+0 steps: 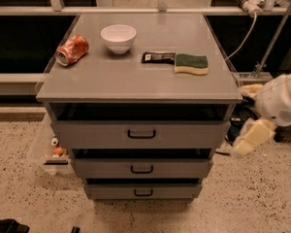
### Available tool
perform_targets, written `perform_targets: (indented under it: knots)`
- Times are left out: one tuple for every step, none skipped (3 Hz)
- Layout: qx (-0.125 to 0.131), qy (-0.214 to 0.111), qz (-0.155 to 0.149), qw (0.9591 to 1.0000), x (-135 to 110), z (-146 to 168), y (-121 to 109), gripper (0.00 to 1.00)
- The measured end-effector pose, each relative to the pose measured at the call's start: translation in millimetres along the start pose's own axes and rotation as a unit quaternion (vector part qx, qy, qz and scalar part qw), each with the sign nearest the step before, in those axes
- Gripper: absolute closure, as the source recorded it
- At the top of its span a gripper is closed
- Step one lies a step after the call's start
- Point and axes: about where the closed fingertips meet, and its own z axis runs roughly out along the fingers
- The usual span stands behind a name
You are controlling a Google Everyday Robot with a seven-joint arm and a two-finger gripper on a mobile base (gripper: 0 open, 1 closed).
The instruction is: Open middle drawer
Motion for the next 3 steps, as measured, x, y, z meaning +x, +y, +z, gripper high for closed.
perform_targets:
  knots:
    - [-0.035,-0.057,0.021,0.9975,17.2,88.5,-10.7,0.0]
    - [-0.083,-0.076,0.041,0.9929,32.1,154.9,-4.2,0.0]
    - [-0.091,-0.074,0.045,0.9921,34.1,159.1,-2.4,0.0]
